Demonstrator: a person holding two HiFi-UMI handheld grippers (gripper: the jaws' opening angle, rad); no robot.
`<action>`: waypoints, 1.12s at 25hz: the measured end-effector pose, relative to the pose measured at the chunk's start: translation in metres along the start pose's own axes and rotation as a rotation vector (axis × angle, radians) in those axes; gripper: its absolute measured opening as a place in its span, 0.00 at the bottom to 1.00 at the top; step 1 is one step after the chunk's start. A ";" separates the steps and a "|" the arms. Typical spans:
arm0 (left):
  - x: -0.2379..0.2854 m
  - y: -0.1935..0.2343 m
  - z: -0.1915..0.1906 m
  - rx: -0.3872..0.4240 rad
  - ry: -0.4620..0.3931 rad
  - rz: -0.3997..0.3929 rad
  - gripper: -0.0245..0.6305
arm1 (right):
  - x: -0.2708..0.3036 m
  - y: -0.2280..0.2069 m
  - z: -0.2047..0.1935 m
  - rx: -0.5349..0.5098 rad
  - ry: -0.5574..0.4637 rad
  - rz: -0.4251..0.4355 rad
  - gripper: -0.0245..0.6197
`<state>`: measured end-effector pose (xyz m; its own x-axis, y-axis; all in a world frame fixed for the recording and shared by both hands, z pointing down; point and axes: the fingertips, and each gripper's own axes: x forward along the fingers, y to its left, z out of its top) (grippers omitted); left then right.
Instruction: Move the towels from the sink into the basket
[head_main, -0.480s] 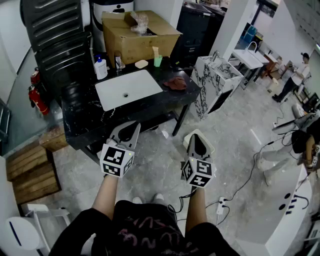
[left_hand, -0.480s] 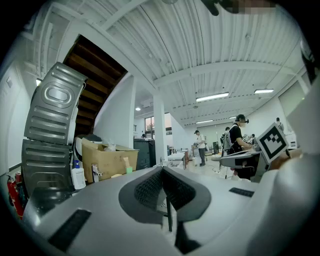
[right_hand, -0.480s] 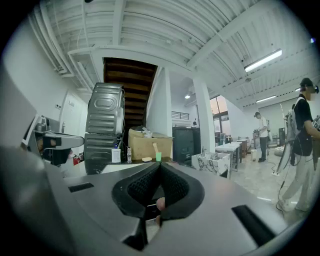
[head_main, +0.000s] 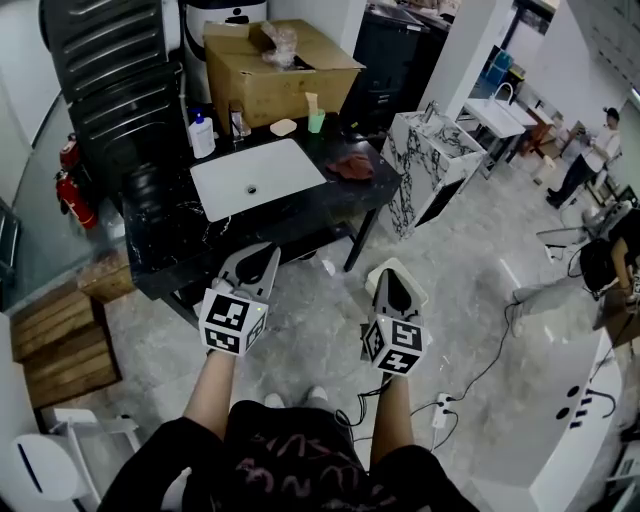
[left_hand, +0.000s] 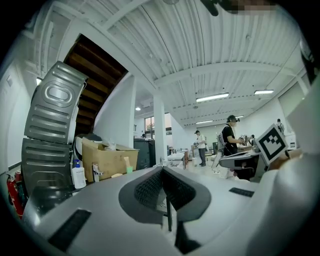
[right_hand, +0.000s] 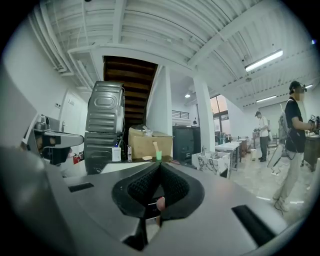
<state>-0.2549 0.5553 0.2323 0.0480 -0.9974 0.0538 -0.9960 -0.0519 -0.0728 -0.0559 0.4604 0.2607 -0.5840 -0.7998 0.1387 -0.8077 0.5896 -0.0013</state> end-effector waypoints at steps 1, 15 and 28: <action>-0.001 0.000 0.000 -0.001 0.001 -0.002 0.06 | 0.000 0.001 0.000 0.002 0.000 -0.001 0.06; 0.006 0.015 -0.011 -0.024 0.004 -0.002 0.06 | 0.013 0.009 -0.005 -0.021 0.008 -0.002 0.06; 0.084 0.030 -0.030 -0.032 0.058 -0.007 0.06 | 0.088 -0.026 -0.008 0.005 0.018 0.000 0.06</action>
<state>-0.2835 0.4719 0.2650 0.0516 -0.9924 0.1117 -0.9976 -0.0564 -0.0405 -0.0853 0.3752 0.2807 -0.5829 -0.7973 0.1565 -0.8079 0.5893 -0.0065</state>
